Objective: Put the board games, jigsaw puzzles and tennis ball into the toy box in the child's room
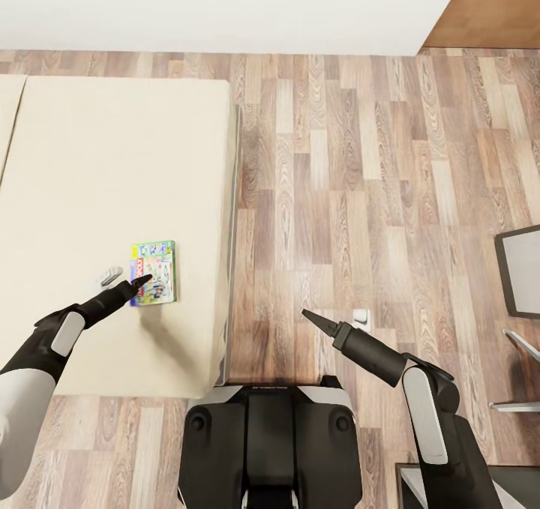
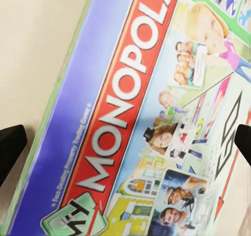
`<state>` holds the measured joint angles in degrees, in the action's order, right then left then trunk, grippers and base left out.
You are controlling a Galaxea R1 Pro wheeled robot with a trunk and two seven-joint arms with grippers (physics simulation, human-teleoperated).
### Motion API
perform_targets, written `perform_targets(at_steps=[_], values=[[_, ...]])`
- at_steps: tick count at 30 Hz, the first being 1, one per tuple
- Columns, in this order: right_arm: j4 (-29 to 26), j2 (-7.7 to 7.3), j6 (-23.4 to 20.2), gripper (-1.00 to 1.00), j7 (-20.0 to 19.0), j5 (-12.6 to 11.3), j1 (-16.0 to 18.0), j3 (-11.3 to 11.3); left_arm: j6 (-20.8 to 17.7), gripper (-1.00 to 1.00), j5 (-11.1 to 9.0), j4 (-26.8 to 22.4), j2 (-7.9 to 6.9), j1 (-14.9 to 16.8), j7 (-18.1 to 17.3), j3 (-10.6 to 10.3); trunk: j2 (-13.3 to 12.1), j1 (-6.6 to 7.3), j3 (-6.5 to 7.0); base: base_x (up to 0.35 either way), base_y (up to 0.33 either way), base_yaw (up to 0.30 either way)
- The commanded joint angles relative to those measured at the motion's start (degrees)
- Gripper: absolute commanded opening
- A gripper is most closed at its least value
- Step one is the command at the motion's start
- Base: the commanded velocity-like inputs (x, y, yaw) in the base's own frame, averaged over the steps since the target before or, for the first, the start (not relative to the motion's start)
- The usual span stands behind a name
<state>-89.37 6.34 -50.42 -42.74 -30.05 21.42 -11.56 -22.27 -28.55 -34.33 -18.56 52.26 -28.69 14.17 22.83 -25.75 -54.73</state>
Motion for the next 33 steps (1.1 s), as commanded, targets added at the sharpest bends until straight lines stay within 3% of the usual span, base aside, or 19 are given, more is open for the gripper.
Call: perform_targets(at_steps=[1, 33], values=[[0.0, 0.06, -0.3, 1.00, -0.3, 0.1, 0.0, -0.1, -0.5, 1.00, -0.4, 0.0, 0.01, 0.0, -0.3, 0.2, 0.1, -0.03, -0.05, 0.000, 0.000, 0.000], [0.0, 0.08, -0.2, 1.00, -0.3, -0.1, 0.0, -0.3, -0.5, 1.00, -0.4, 0.0, 0.01, 0.0, -1.4, 0.2, 0.1, -0.03, 0.06, 0.000, 0.000, -0.011]])
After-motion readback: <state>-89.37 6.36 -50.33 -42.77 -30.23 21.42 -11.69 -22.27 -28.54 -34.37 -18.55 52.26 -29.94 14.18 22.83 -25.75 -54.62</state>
